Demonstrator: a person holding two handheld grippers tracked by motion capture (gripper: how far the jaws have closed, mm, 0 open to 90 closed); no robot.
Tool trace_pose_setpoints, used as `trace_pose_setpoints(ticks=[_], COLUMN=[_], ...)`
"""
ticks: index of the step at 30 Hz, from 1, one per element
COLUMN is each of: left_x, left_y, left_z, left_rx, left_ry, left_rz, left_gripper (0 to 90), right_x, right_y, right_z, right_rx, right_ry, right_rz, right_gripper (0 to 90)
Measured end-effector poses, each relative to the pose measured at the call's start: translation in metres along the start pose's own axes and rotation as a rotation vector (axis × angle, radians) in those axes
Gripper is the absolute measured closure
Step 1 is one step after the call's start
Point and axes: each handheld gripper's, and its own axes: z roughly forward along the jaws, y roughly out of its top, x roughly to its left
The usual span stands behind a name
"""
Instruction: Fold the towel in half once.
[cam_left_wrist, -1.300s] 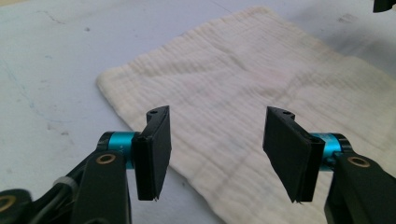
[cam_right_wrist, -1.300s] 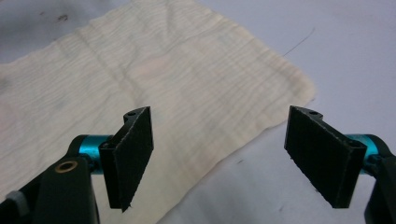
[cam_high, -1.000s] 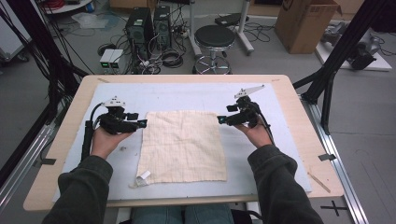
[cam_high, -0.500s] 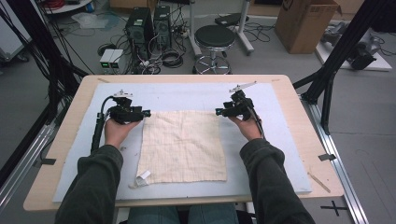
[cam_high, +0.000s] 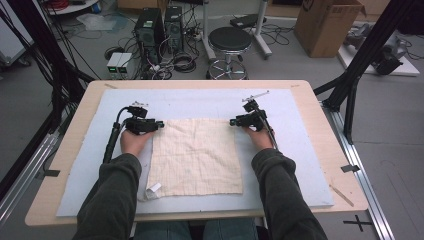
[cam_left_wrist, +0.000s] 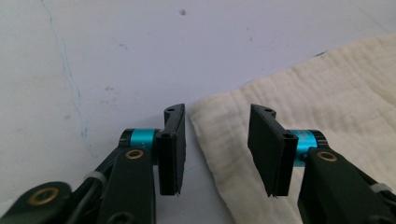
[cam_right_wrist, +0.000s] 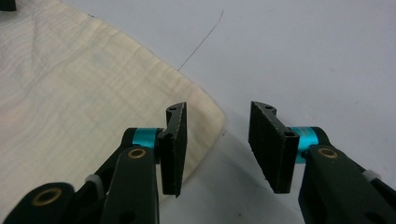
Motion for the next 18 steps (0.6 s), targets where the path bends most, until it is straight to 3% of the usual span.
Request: trace_pose_setpoints(ticks=[2, 4, 8, 11, 15, 18], left_x=[-0.001, -0.002, -0.003, -0.004, -0.002, -0.001], left_y=[0.000, 0.000, 0.000, 0.001, 0.005, 0.006], left_z=[0.000, 0.000, 0.000, -0.003, -0.011, -0.017], left_rx=[0.005, 0.006, 0.017, 0.005, -0.038, -0.051], left_ry=[0.018, 0.007, -0.020, -0.025, -0.042, -0.053], left_rz=[0.008, 0.017, 0.022, 0.045, 0.043, 0.047], left_gripper=[63.6, 70.7, 85.3, 86.0, 86.5, 86.6], right_x=[0.003, 0.004, 0.008, 0.008, 0.005, 0.005], right_y=[0.000, 0.000, 0.000, 0.001, 0.002, 0.004], right_z=[0.003, 0.004, 0.005, 0.005, -0.003, -0.010], right_rx=[0.008, 0.006, 0.020, 0.017, -0.013, -0.035], right_ry=[-0.017, -0.003, -0.003, 0.008, 0.023, 0.026], right_rz=[0.000, 0.005, -0.002, -0.003, 0.022, 0.003], right_gripper=[61.7, 65.6, 84.7, 85.7, 86.0, 86.0])
